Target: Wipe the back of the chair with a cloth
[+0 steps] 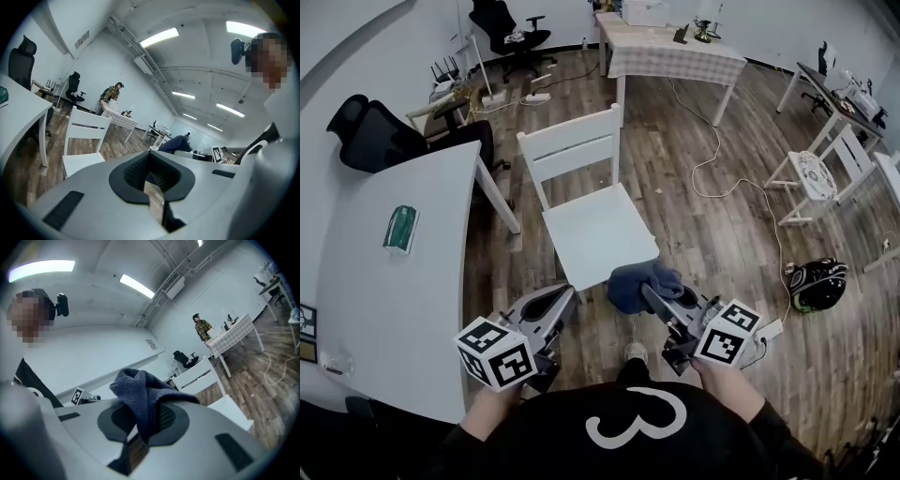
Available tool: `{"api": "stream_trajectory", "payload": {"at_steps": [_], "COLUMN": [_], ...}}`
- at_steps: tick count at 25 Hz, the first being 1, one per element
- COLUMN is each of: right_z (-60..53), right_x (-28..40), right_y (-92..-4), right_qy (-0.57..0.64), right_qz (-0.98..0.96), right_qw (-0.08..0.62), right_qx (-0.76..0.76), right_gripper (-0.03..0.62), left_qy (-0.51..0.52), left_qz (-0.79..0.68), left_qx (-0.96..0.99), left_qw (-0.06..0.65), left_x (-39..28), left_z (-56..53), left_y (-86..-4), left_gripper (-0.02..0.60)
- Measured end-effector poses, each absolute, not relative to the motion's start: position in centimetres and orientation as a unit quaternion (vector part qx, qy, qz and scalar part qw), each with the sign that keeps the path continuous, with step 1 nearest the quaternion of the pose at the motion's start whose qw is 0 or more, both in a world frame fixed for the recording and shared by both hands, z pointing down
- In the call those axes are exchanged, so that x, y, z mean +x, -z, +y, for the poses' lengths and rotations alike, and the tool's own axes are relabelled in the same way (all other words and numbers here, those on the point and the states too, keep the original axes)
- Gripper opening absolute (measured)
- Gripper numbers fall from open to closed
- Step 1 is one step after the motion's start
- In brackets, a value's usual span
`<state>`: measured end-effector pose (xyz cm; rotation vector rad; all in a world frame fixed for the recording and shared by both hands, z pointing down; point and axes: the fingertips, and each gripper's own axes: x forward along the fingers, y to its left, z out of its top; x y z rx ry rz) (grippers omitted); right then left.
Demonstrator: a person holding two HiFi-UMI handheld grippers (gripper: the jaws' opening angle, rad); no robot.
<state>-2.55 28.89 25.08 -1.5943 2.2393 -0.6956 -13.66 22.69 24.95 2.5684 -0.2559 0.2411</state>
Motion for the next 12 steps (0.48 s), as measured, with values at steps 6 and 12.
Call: {"api": "stream_trajectory", "payload": {"at_steps": [6,12], "right_z": [25.8,23.7], "right_x": [9.0,14.5], "right_y": [-25.8,-27.3], "right_qy": [0.252,0.270], "right_qz": [0.762,0.771], "right_qw": [0.156,0.145], "right_qx": [-0.576,-0.559], "right_gripper": [0.051,0.051], "left_qy": [-0.087,-0.093], "left_qz": [-0.118,-0.138], "left_qx": [0.951,0.949], "left_qw": [0.273,0.269], "left_x": [-3.2,2.0], "left_z": [18.7,17.3], "left_y": [-25.3,-25.7], "left_gripper": [0.014,0.014]}}
